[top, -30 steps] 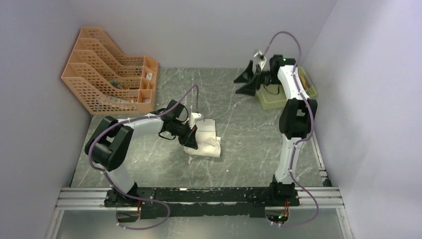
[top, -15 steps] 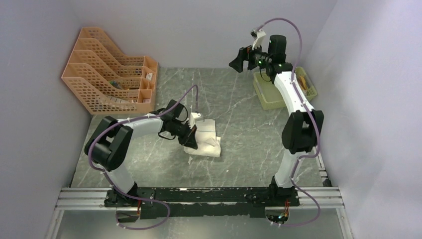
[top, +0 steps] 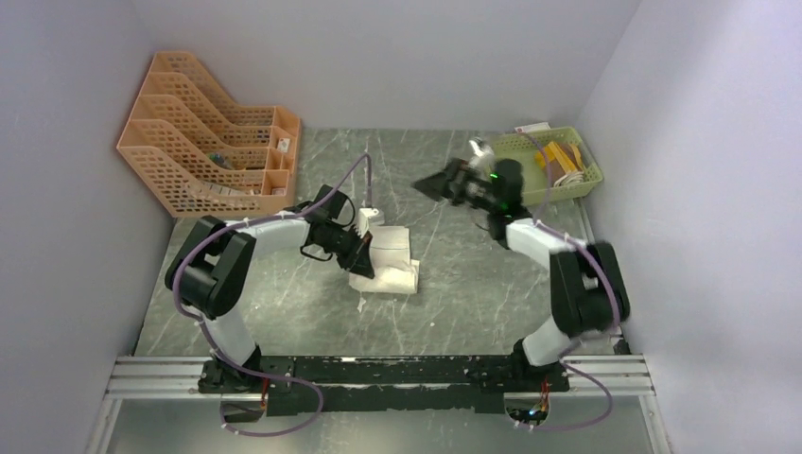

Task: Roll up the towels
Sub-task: Roll the towel at the center of the board.

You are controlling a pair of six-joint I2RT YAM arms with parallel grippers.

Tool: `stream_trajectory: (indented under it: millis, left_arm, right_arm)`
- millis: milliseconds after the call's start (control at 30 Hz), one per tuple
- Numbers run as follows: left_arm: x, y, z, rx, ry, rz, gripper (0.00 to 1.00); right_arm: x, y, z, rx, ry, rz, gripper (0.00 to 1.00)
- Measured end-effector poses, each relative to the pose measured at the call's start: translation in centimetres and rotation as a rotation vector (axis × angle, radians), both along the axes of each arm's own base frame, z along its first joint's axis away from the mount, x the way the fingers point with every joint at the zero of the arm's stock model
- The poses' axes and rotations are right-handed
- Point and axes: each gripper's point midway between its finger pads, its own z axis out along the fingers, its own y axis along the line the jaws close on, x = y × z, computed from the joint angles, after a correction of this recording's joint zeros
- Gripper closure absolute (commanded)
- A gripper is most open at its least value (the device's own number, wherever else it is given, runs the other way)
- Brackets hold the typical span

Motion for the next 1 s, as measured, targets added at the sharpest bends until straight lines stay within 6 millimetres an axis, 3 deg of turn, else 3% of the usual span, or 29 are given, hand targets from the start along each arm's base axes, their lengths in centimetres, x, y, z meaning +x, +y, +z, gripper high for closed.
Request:
stream_trajectory:
  millis: [33,67,133,167,200,233,300,433,533,633,733,1000]
  left_arm:
    - [0.0,0.0,-0.2,0.003,0.009,0.004,0.93]
    - [-0.1,0.0,-0.3,0.005,0.016,0.007,0.93]
    - [-0.1,0.0,-0.3,0.008,0.026,0.011,0.93]
    - [0.0,0.0,-0.3,0.008,0.029,0.015,0.93]
    - [0.1,0.0,-0.3,0.008,0.031,0.018,0.93]
    - [0.1,0.1,-0.3,0.008,0.034,0.021,0.93]
    - [0.1,0.1,-0.3,0.009,0.037,0.027,0.93]
    - [0.2,0.1,-0.3,0.013,0.047,0.035,0.93]
    - [0.4,0.2,-0.6,0.022,0.07,0.05,0.93]
    - [0.7,0.3,-0.8,0.023,0.1,0.063,0.93]
    - [0.9,0.4,-1.0,0.025,0.135,0.079,0.93]
    - [1.0,0.4,-1.1,0.041,0.186,0.101,0.93]
  right_arm:
    - [-0.1,2.4,1.4,-0.123,-0.081,-0.048,0.0]
    - [-1.0,5.5,4.2,-0.222,-0.206,-0.055,0.0]
    - [-4.4,10.5,9.6,-0.332,-0.436,-0.055,0.0]
    - [-6.9,11.9,11.7,-0.371,-0.539,-0.066,0.0]
    - [-9.0,12.1,12.6,-0.411,-0.608,-0.094,0.0]
    - [-10.4,11.6,12.4,-0.458,-0.643,-0.117,0.0]
    - [-13.2,10.0,9.5,-0.606,-0.673,-0.154,0.0]
    - [-17.7,8.0,0.7,-0.947,-0.638,-0.029,0.0]
    - [-20.2,6.6,-2.9,-1.11,-0.671,0.094,0.0]
    - [-22.4,6.3,-4.3,-1.189,-0.769,0.21,0.0]
    - [-22.6,6.4,-5.6,-1.278,-0.835,0.285,0.0]
    - [-21.2,6.2,-11.7,-1.552,-0.991,0.48,0.01]
